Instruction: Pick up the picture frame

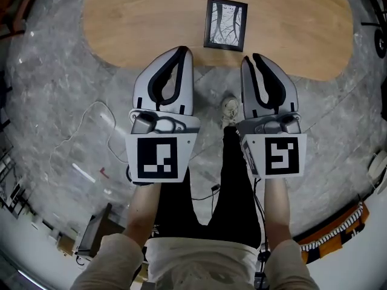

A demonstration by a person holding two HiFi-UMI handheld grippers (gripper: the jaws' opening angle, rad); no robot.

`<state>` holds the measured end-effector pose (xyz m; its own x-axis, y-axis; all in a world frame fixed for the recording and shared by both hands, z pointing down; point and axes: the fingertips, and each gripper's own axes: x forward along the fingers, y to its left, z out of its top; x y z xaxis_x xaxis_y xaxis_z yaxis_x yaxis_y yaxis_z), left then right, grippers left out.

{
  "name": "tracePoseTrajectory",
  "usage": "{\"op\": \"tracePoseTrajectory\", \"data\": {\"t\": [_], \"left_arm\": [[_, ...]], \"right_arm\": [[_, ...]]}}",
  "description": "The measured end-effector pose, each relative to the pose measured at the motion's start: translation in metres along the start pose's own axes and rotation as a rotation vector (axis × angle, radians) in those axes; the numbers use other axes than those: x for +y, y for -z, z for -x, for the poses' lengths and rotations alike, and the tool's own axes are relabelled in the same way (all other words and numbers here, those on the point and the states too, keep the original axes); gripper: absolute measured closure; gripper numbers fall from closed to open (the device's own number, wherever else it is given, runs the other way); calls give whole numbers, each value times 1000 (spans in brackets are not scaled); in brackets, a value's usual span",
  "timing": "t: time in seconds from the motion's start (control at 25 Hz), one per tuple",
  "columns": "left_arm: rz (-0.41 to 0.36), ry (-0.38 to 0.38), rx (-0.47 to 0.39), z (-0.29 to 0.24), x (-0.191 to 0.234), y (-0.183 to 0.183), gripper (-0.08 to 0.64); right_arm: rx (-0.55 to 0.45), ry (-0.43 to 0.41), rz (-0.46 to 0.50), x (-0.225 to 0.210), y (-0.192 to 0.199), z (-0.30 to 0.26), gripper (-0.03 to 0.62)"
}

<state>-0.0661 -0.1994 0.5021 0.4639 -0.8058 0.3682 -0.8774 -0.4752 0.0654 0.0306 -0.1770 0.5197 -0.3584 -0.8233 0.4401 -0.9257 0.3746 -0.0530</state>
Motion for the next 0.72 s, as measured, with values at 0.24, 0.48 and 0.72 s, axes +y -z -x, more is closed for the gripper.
{"op": "tracePoseTrajectory", "data": {"t": [0.24, 0.48, 0.72], "left_arm": [[-4, -4, 20, -2, 7, 9, 551], [16, -22, 28, 0, 14, 20, 551], [15, -15, 45, 4, 15, 30, 551]], "right_arm": [[164, -128, 393, 14, 30, -27, 177], [353, -191, 837, 26, 95, -54, 96], [473, -269, 945, 32, 143, -78, 95]]}}
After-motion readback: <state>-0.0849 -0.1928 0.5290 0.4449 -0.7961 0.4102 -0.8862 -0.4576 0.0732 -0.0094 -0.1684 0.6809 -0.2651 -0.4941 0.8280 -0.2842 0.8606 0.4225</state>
